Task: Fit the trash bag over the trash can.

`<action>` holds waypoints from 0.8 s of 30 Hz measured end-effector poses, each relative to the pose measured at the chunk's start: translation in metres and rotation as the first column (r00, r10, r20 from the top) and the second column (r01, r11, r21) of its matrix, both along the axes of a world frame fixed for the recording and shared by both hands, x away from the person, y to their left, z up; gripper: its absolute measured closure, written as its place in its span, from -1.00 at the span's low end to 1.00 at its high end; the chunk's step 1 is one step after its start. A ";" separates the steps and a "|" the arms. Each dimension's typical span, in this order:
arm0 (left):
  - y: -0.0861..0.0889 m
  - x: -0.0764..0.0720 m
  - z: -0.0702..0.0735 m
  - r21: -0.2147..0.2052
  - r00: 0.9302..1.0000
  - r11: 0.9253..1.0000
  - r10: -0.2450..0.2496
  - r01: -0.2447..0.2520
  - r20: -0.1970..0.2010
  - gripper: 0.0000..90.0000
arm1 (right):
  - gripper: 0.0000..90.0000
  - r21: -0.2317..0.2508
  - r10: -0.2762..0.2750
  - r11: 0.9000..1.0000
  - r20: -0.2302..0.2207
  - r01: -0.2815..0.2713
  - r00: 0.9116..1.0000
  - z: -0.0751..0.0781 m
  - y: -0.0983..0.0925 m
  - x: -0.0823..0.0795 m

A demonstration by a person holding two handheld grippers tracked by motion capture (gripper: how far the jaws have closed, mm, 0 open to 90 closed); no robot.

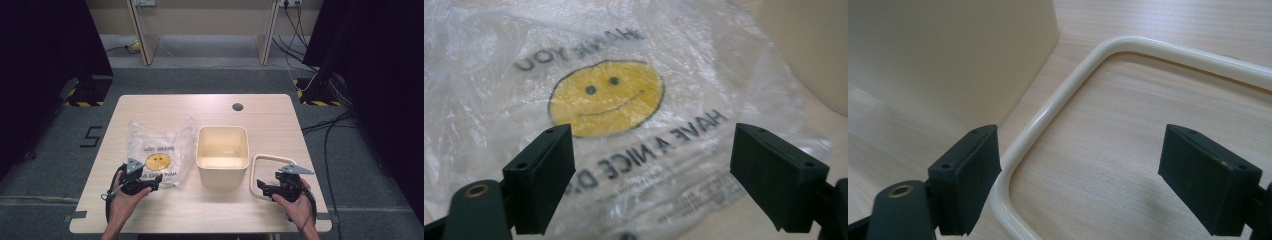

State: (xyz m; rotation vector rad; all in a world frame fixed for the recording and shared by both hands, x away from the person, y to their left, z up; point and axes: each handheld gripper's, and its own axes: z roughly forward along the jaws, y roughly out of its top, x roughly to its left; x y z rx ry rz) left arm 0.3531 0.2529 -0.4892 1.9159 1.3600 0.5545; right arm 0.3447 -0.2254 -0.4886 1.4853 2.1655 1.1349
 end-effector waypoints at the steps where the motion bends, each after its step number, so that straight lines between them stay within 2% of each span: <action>1: 0.000 0.005 -0.001 -0.003 1.000 1.000 0.012 -0.012 -0.005 -0.59 | -0.62 -0.001 0.002 1.000 0.000 -0.002 1.000 0.000 0.000 0.000; 3: -0.002 0.014 -0.004 0.008 0.999 1.000 0.026 -0.026 -0.020 -0.57 | -0.62 -0.005 0.002 1.000 0.002 -0.002 1.000 0.000 0.001 0.001; 4: -0.005 0.022 -0.009 0.028 0.998 0.999 0.031 -0.029 -0.053 -0.57 | -0.62 -0.005 0.005 1.000 0.000 -0.005 1.000 0.000 0.001 0.001; 5: -0.005 0.022 -0.009 0.028 0.998 0.999 0.031 -0.029 -0.053 -0.56 | -0.62 -0.005 0.005 1.000 0.000 -0.005 1.000 0.000 0.001 0.001; 6: -0.008 0.027 -0.014 0.046 0.996 0.998 0.036 -0.032 -0.077 -0.56 | -0.62 -0.006 0.007 1.000 -0.001 -0.007 1.000 0.000 0.001 0.001; 10: -0.012 0.026 -0.020 0.079 0.995 0.997 0.028 -0.020 -0.100 -0.56 | -0.61 -0.004 0.008 1.000 -0.001 -0.008 1.000 0.000 0.001 0.001; 14: -0.013 0.014 -0.021 0.094 0.993 0.996 0.011 0.000 -0.117 -0.57 | -0.61 -0.003 0.008 1.000 -0.002 -0.008 1.000 0.000 -0.001 0.000; 16: -0.014 0.001 -0.020 0.108 0.992 0.994 -0.012 0.025 -0.122 -0.58 | -0.61 -0.004 0.008 1.000 -0.004 -0.008 1.000 0.000 -0.002 -0.001; 17: -0.014 0.001 -0.020 0.108 0.992 0.994 -0.012 0.025 -0.122 -0.58 | -0.61 -0.004 0.008 1.000 -0.004 -0.008 1.000 0.000 -0.002 -0.001; 21: -0.014 -0.017 -0.018 0.129 0.989 0.990 -0.035 0.053 -0.141 -0.58 | -0.60 -0.005 0.009 1.000 -0.004 -0.009 1.000 0.000 -0.001 -0.001; 23: -0.014 -0.021 -0.016 0.121 0.989 0.991 -0.030 0.047 -0.142 -0.58 | -0.60 -0.007 0.011 1.000 -0.004 -0.011 1.000 0.000 -0.001 -0.001; 24: -0.014 -0.022 -0.013 0.105 0.991 0.994 -0.028 0.042 -0.134 -0.58 | -0.60 -0.007 0.011 1.000 -0.004 -0.011 1.000 0.000 -0.001 -0.001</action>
